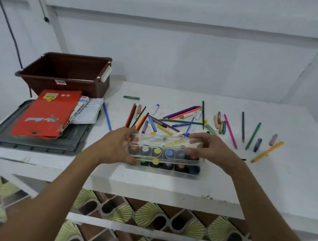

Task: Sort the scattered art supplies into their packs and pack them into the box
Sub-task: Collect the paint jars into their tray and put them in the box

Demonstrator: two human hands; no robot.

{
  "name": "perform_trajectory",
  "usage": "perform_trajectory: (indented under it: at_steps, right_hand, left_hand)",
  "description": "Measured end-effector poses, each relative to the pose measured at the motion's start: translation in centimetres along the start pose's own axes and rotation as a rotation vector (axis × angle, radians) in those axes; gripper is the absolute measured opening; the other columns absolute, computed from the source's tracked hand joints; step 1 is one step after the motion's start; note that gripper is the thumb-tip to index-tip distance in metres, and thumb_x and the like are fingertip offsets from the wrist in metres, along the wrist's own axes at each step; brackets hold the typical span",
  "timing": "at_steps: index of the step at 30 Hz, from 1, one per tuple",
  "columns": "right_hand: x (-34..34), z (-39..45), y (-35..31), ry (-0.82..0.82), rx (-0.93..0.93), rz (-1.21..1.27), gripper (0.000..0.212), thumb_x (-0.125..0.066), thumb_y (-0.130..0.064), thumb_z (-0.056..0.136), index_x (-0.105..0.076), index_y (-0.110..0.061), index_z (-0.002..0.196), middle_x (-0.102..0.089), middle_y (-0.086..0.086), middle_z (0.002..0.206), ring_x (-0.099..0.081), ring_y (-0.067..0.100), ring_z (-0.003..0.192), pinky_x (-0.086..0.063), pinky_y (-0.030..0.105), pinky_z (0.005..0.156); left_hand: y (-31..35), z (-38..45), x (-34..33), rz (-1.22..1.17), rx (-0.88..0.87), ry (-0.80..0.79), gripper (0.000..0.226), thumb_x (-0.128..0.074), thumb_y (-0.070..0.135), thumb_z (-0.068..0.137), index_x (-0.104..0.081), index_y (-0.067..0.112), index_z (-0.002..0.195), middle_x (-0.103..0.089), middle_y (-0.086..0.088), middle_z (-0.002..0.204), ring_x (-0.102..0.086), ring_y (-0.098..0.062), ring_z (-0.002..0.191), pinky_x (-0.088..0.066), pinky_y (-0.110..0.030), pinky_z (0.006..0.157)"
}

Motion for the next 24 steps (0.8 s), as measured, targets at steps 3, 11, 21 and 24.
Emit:
perform_trajectory:
  at_steps: [3, 11, 21, 24]
  right_hand:
    - [-0.7, -0.5, 0.7, -0.086, 0.011, -0.244, 0.084, -0.087, -0.034, 0.06, -0.048, -0.027, 0.134, -0.049, -0.011, 0.127, -0.051, 0.005, 0.107, -0.043, 0.018, 0.088]
    - [-0.7, -0.8, 3.0, -0.09, 0.017, -0.351, 0.097, -0.089, -0.037, 0.057, -0.041, -0.024, 0.14, -0.046, -0.008, 0.129, -0.043, 0.01, 0.118, -0.035, 0.027, 0.1]
    - [-0.7, -1.3, 4.3, -0.006, 0.049, -0.225, 0.087, -0.09, -0.043, 0.051, -0.053, -0.03, 0.128, -0.058, -0.013, 0.116, -0.054, 0.002, 0.104, -0.045, 0.024, 0.084]
    - [-0.6, -1.3, 4.5, 0.016, 0.026, -0.283, 0.093, -0.088, -0.049, 0.049, -0.05, -0.032, 0.132, -0.048, -0.012, 0.127, -0.047, 0.007, 0.111, -0.044, 0.03, 0.093]
  left_hand:
    - [-0.5, -0.1, -0.6, 0.006, 0.006, -0.015, 0.103, -0.089, 0.047, 0.054, -0.039, 0.026, 0.141, -0.048, 0.008, 0.137, -0.046, -0.006, 0.11, -0.038, -0.022, 0.091]
    - [-0.8, 0.0, -2.0, -0.025, 0.012, -0.083, 0.101, -0.089, 0.046, 0.054, -0.04, 0.026, 0.14, -0.05, 0.007, 0.134, -0.05, -0.007, 0.11, -0.042, -0.022, 0.093]
    - [-0.9, 0.8, -2.3, 0.102, 0.004, -0.177, 0.103, -0.087, 0.049, 0.056, -0.037, 0.022, 0.142, -0.046, 0.002, 0.129, -0.048, -0.012, 0.11, -0.043, -0.025, 0.095]
    - [-0.9, 1.0, -2.3, 0.134, 0.014, -0.195, 0.104, -0.088, 0.049, 0.055, -0.036, 0.023, 0.142, -0.046, 0.002, 0.13, -0.047, -0.014, 0.112, -0.043, -0.028, 0.098]
Point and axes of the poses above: each hand's wrist, its own z-axis towards the middle knuckle, its own x-axis out of the back of the hand, y = z × x, the point moved 6 cm from there along z, towards the middle knuckle
